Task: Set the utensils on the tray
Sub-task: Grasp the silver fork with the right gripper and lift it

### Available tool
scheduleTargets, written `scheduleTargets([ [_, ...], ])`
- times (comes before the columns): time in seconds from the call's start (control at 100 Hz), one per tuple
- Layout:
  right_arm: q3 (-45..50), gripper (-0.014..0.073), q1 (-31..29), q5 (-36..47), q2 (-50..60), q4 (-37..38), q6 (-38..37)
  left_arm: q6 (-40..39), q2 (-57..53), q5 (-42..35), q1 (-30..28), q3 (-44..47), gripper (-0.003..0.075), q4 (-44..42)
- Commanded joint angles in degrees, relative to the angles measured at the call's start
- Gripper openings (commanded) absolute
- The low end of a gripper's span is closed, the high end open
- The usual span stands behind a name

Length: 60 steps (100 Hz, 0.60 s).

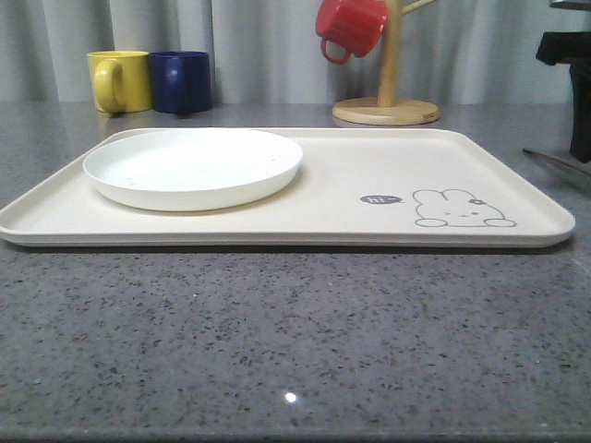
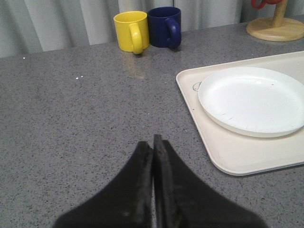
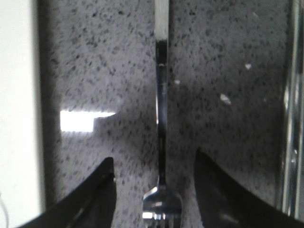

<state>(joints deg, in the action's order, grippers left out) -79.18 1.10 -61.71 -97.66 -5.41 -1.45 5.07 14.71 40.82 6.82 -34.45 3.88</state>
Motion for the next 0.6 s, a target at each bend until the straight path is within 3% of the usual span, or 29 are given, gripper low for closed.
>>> scheduleTargets([
  [0.0,-2.6,0.0392,-0.2,1.0,0.4,0.7,0.6,-0.5,0.6,-4.2,0.4,-1.3,-0.0019,0.3],
  [0.16,-2.8,0.0340,-0.2,1.1,-1.7,0.8,0.6,-0.5,0.6,-4.2,0.4,-1.3,-0.0019,0.3],
  [0.4,-2.8,-0.0073,-0.2,0.6,-1.5,0.8,0.6,-0.5,0.6,-4.2,0.4,-1.3,-0.0019,0.3],
  [0.59,-3.0,-0.0060,0.9,0.3,1.0,0.6,0.7,-0.5,0.6,-4.2,0.4,-1.3,-0.0019,0.3],
])
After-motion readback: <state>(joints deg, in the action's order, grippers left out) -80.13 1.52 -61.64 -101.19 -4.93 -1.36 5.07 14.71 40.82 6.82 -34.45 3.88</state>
